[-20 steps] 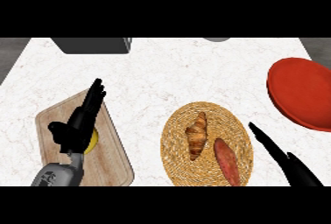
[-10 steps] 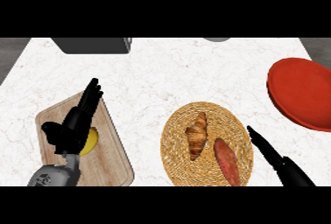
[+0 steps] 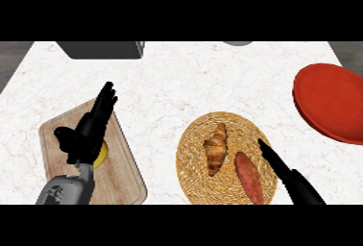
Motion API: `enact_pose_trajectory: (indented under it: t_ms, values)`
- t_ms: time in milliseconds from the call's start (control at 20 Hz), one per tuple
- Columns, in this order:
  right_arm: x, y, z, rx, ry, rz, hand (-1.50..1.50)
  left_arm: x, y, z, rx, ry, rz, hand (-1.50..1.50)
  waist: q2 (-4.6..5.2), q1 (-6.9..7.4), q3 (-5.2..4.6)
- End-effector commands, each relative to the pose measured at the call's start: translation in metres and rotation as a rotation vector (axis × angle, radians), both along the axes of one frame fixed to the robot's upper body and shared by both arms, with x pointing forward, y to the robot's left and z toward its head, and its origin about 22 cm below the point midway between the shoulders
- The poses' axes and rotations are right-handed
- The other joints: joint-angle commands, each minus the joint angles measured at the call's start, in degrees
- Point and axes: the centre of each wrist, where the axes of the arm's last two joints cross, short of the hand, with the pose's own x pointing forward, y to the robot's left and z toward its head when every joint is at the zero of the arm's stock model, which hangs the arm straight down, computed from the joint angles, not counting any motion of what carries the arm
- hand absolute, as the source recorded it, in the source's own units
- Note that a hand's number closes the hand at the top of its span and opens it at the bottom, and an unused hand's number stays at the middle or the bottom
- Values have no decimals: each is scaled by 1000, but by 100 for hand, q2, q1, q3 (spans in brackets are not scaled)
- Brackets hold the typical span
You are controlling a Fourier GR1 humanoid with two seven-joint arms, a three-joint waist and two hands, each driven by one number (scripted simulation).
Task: Pick the sweet potato from the placemat and place it in the bowl
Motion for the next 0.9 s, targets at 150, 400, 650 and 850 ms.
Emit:
enact_pose_trajectory:
  t_ms: [150,400,650,850]
  values:
    - [-4,-11,-30,-17,-1,0,-150,-10,2,0,12,-18,-5,0,-2,5,1]
    - [17,-8,-28,-203,17,-51,-150,-2,25,-3,6,-4,-6,0,1,20,-1]
    - [16,16,-63,-246,42,15,-150,-5,5,9,14,-10,12,0,-1,30,2]
    - [29,-4,-65,-173,45,21,-150,5,-8,2,4,1,-6,0,2,7,1]
